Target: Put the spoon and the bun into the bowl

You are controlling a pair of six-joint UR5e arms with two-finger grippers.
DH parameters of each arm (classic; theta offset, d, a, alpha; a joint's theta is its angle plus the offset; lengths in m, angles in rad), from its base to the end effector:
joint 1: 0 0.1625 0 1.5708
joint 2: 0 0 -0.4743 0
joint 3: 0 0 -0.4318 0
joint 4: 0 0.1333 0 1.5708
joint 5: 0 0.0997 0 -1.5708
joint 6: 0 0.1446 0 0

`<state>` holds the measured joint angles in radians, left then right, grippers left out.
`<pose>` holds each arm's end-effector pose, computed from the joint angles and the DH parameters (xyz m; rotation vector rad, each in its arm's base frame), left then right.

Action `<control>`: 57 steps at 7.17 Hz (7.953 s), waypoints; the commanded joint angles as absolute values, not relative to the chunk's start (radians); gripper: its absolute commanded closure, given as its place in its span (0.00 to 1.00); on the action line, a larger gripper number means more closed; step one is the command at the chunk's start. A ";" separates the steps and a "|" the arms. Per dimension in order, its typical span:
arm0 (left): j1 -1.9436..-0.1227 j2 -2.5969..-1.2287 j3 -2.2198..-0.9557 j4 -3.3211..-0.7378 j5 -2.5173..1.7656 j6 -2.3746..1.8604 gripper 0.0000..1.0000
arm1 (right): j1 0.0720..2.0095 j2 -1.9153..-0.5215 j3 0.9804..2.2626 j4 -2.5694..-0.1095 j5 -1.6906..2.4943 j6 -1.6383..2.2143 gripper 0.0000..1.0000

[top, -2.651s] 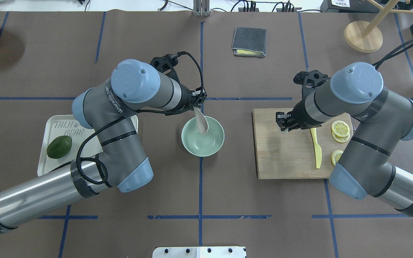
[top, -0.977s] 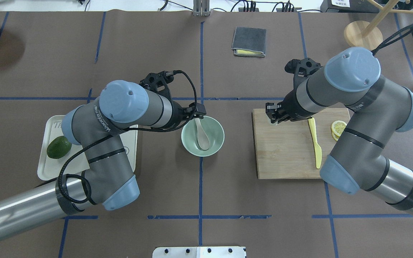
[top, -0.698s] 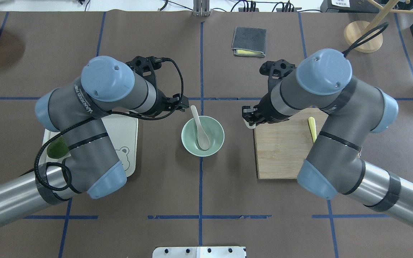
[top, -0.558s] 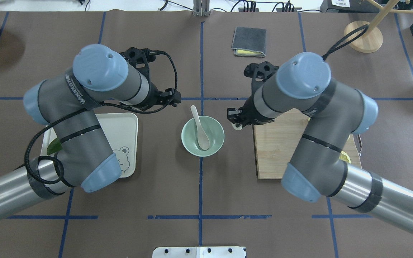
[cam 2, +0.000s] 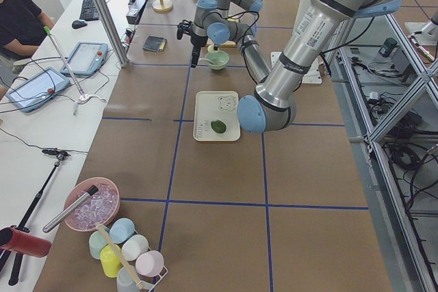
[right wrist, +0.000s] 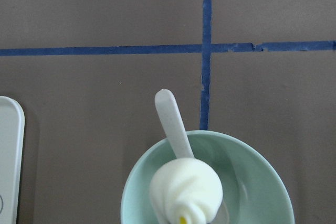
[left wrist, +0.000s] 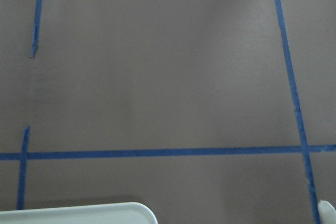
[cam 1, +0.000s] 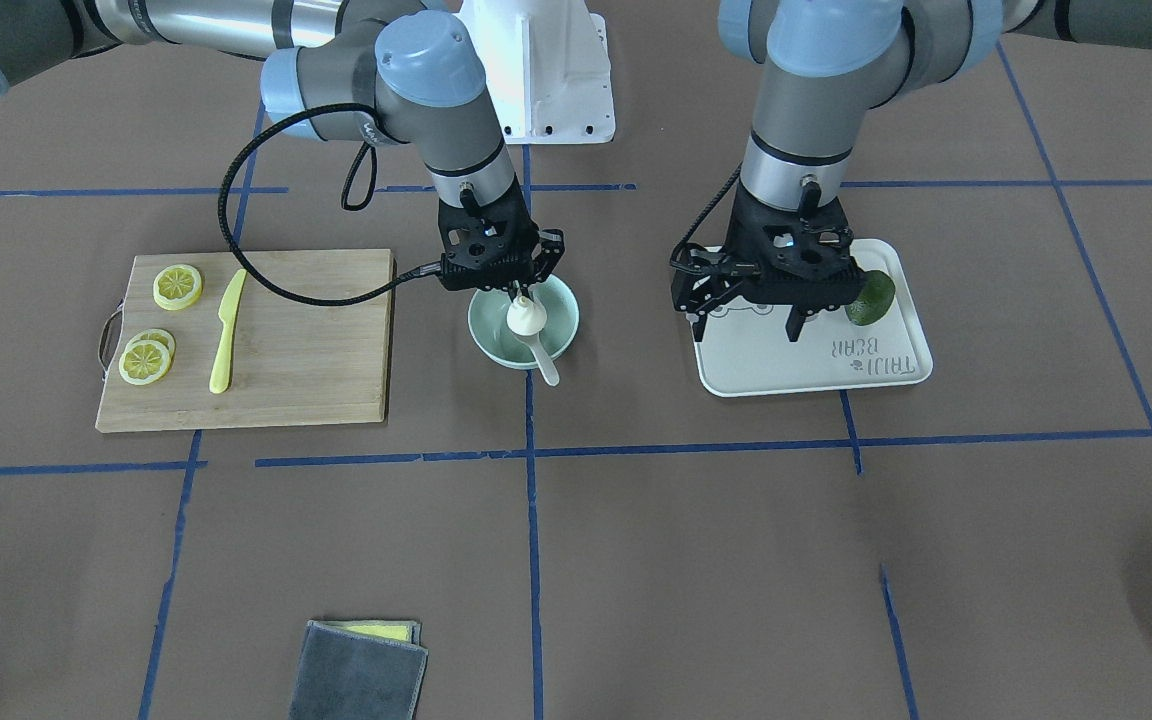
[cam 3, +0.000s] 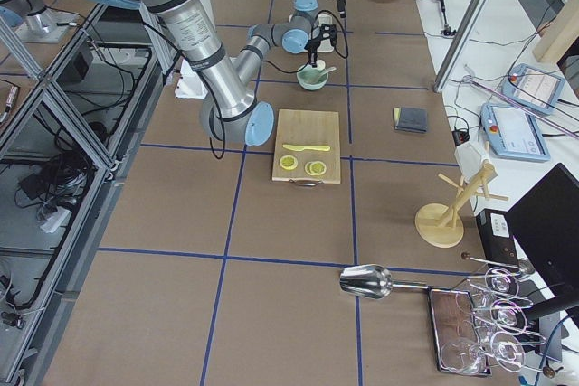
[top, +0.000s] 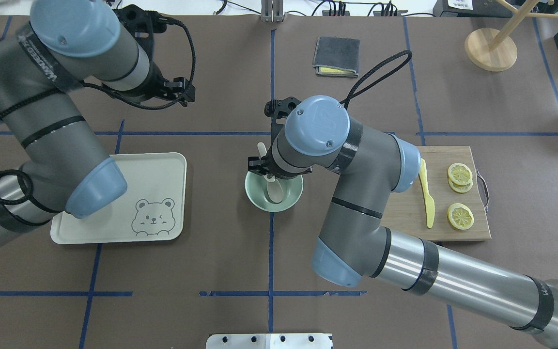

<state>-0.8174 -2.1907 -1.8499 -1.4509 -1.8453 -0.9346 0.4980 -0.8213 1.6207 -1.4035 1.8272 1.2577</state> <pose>0.4192 -0.5844 0.2396 0.3196 0.7513 -0.0641 -0.6531 -0.4651 0.1975 0.1622 -0.9758 0.0457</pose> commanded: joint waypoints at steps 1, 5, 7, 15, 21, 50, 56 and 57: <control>-0.934 -2.169 -1.870 -1.410 -1.847 -0.771 0.00 | 0.492 -0.808 1.621 -1.404 1.828 1.288 0.01; -1.139 -2.091 -1.852 -1.404 -1.954 -0.499 0.00 | 0.503 -0.799 1.687 -1.452 1.832 1.335 0.00; -1.213 -2.021 -1.838 -1.405 -2.032 -0.372 0.00 | 0.605 -0.869 1.794 -1.561 1.848 1.298 0.00; -1.532 -1.643 -1.738 -1.422 -2.371 0.123 0.00 | 1.328 -1.259 1.812 -1.887 2.307 0.156 0.00; -1.566 -1.555 -1.736 -1.422 -2.370 0.176 0.00 | 1.476 -1.471 1.654 -1.583 2.411 -0.094 0.00; -1.569 -1.543 -1.684 -1.574 -2.365 0.020 0.00 | 1.594 -1.580 1.634 -1.506 2.391 0.029 0.00; -1.569 -1.542 -1.684 -1.586 -2.365 0.020 0.00 | 1.594 -1.580 1.632 -1.506 2.391 0.034 0.00; -1.569 -1.542 -1.684 -1.586 -2.365 0.020 0.00 | 1.595 -1.580 1.632 -1.506 2.391 0.034 0.00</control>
<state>-1.5693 -1.5417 -1.6843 -1.5861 -2.3654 0.0199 1.5941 -1.5800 1.6325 -1.5064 2.3915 0.0331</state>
